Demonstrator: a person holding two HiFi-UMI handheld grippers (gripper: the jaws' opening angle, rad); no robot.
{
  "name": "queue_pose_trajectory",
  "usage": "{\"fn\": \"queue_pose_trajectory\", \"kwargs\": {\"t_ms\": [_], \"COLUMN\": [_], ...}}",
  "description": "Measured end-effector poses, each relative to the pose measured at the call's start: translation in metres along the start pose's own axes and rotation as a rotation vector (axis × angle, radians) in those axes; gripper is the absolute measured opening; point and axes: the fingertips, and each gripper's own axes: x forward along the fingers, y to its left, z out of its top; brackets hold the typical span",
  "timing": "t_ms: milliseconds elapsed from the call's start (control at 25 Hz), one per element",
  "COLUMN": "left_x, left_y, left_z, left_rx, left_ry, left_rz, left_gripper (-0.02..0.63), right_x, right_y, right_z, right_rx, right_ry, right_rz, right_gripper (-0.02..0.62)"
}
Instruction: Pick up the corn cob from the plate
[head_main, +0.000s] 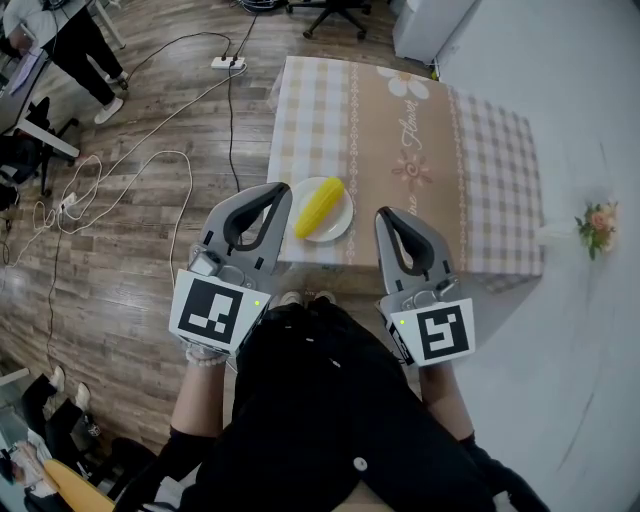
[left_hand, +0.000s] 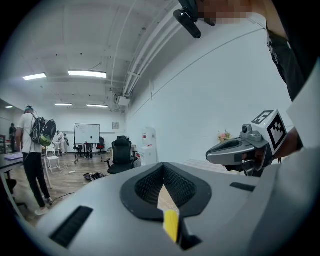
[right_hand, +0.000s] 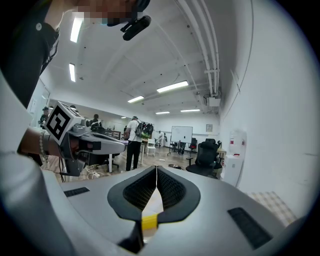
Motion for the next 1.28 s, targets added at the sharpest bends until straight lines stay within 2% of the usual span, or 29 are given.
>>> {"fn": "queue_pose_trajectory", "kwargs": {"t_ms": [400,560,760,1120,1280], "left_x": [0.012,0.020,0.031,0.050,0.059], "left_y": [-0.007,-0.011,-0.008,-0.010,-0.013], "left_z": [-0.005,-0.011,-0.022,-0.038,-0.052], "left_rx": [-0.006,0.018,-0.003,-0.034,-0.050], "left_ry": [0.019,0.028,0.023,0.064,0.107], "left_rz": [-0.020,-0.037,-0.050,-0.062,-0.085], "left_gripper": [0.012,0.014,0.014,0.017,0.072], "right_x": [-0.007,-0.010,-0.015,-0.026,-0.031], "right_y": [-0.009,-0.011,-0.020,-0.029,-0.032], "right_z": [-0.006,-0.010,-0.015,-0.021,-0.024], "right_rx": [0.012,0.016,0.024,0.037,0.043], "right_ry": [0.015,0.038,0.031,0.055,0.064], "right_rz": [-0.020,-0.024,-0.052,-0.088,-0.103], "right_gripper": [0.041,0.041,0.041,0.041,0.041]}}
